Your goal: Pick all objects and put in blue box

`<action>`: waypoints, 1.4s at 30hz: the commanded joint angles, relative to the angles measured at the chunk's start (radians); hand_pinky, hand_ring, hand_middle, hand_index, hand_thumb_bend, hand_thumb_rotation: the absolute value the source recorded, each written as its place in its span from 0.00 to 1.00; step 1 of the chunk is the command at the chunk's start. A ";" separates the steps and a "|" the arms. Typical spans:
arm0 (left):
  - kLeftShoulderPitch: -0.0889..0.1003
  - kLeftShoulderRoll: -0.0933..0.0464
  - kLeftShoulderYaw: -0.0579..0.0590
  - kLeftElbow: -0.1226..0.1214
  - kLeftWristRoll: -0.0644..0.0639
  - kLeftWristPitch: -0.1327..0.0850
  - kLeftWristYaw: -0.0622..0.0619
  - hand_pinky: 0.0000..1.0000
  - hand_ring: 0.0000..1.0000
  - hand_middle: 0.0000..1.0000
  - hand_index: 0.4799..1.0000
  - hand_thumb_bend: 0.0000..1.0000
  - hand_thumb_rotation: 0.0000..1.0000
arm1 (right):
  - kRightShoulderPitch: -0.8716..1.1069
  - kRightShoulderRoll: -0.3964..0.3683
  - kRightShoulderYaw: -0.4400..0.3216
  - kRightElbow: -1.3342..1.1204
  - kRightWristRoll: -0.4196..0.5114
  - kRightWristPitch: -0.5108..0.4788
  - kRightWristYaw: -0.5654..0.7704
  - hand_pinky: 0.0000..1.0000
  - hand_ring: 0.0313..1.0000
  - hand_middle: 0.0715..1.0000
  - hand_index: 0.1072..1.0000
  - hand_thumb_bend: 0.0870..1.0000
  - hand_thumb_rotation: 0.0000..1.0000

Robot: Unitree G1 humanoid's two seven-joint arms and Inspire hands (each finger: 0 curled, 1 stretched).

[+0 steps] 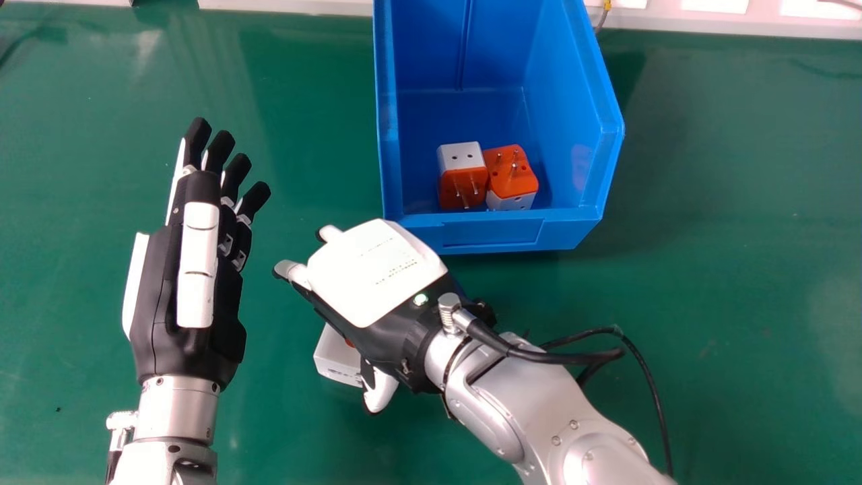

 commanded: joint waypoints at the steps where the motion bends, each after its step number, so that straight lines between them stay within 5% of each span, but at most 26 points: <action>1: 0.000 0.004 -0.002 -0.021 0.002 -0.023 -0.007 0.93 0.97 0.98 0.96 0.69 0.81 | 0.035 -0.016 0.026 0.048 0.014 -0.007 0.037 0.74 0.97 0.99 0.90 0.68 0.08; 16: -0.005 0.007 -0.002 -0.010 0.011 -0.029 -0.007 0.93 0.97 0.99 0.96 0.69 0.81 | 0.034 -0.007 0.032 0.046 0.026 0.014 0.106 0.75 0.98 1.00 0.90 0.67 0.12; 21: -0.006 0.003 -0.001 -0.015 0.000 -0.020 -0.004 0.93 0.97 0.99 0.96 0.69 0.81 | 0.034 -0.009 0.038 0.038 0.013 0.024 0.117 0.76 0.98 0.99 0.91 0.66 0.14; 28: -0.005 0.009 0.000 -0.012 0.015 -0.031 -0.002 0.93 0.97 0.98 0.96 0.69 0.81 | 0.040 -0.004 0.032 0.026 0.014 0.040 0.121 0.76 0.98 0.99 0.90 0.66 0.16; 42: -0.006 0.007 0.001 -0.018 -0.002 -0.015 -0.008 0.93 0.97 0.98 0.95 0.69 0.81 | 0.039 -0.006 0.010 -0.005 0.013 0.070 0.140 0.77 0.98 0.98 0.90 0.67 0.17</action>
